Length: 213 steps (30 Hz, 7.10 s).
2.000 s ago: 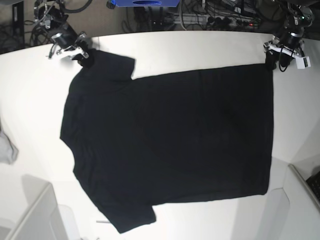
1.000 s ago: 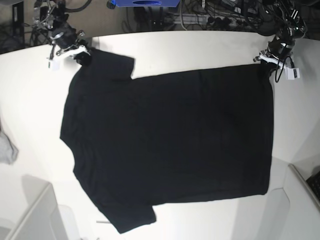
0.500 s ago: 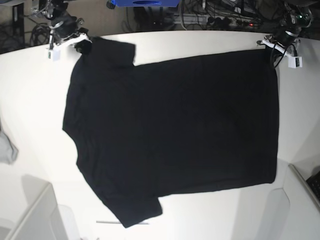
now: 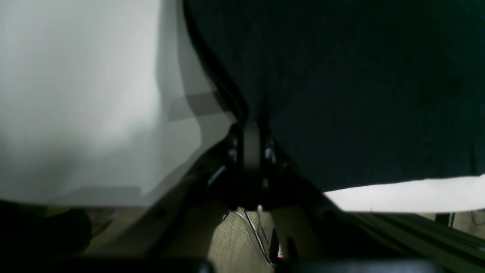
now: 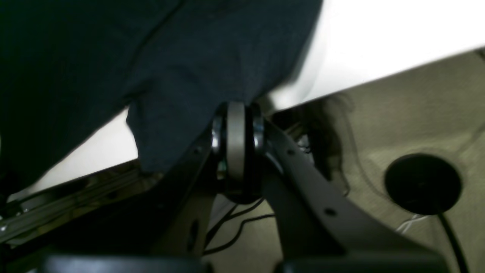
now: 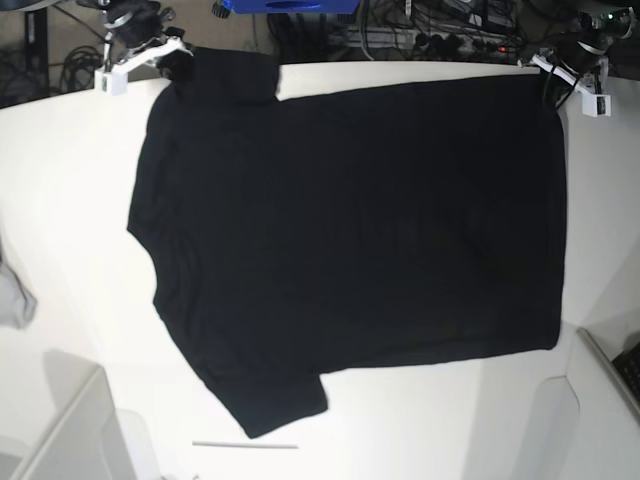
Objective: Fold the T-shirt properly
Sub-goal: 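Pull both shoulder corners apart to straighten the collar edge, then drag the shirt's shoulder with the right gripper along the table, then release the shirt and lift the right gripper, then regrasp the shirt's shoulder corners with both grippers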
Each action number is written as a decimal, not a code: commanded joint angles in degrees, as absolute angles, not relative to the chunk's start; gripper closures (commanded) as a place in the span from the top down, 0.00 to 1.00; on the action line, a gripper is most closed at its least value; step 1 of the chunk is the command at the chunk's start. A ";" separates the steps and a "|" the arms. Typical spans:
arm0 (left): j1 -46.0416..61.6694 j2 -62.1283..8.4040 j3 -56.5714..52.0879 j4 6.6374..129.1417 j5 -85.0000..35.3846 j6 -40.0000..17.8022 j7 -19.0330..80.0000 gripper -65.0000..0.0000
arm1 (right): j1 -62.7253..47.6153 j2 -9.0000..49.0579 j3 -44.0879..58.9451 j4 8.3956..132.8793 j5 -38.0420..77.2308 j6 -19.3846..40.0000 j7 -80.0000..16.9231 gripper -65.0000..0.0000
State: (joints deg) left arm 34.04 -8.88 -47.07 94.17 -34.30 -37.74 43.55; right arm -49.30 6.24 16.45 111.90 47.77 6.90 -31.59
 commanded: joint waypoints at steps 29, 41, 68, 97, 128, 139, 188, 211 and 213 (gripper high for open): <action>27.56 -9.27 -47.60 104.04 -35.38 -33.36 50.59 0.00 | -27.82 6.64 16.66 114.59 48.75 6.37 -41.19 0.00; 22.37 -7.87 -47.43 103.96 -34.86 -29.58 54.46 0.00 | -18.59 6.64 16.57 113.36 48.40 3.21 -46.46 0.00; 13.67 -8.04 -47.08 98.24 -29.85 -24.57 54.46 0.00 | -1.45 6.64 11.21 97.45 48.22 0.57 -46.55 0.00; 2.15 -8.04 -47.34 92.70 -20.09 -24.48 54.46 0.00 | 7.60 6.64 10.24 85.85 48.22 0.48 -44.00 0.00; 0.75 -8.22 -47.69 92.70 -19.03 -24.48 53.93 0.37 | 7.96 6.55 9.71 84.44 48.48 0.40 -41.89 0.42; 2.42 -7.69 -55.16 97.27 -19.38 -24.92 54.20 0.66 | -5.93 6.55 10.42 102.11 48.66 -14.02 -31.96 0.42; 12.26 -6.11 -53.67 82.24 -36.00 -26.77 44.70 0.66 | -9.89 2.15 16.04 85.05 48.31 -18.33 -22.20 0.59; 6.46 -5.76 -53.58 76.79 -30.11 -26.77 44.70 0.37 | -9.19 2.15 16.22 84.88 48.31 -18.07 -21.85 0.38; 6.46 -5.76 -53.58 76.79 -30.11 -26.77 44.70 0.13 | -9.19 2.15 16.13 84.88 48.48 -18.07 -20.97 0.28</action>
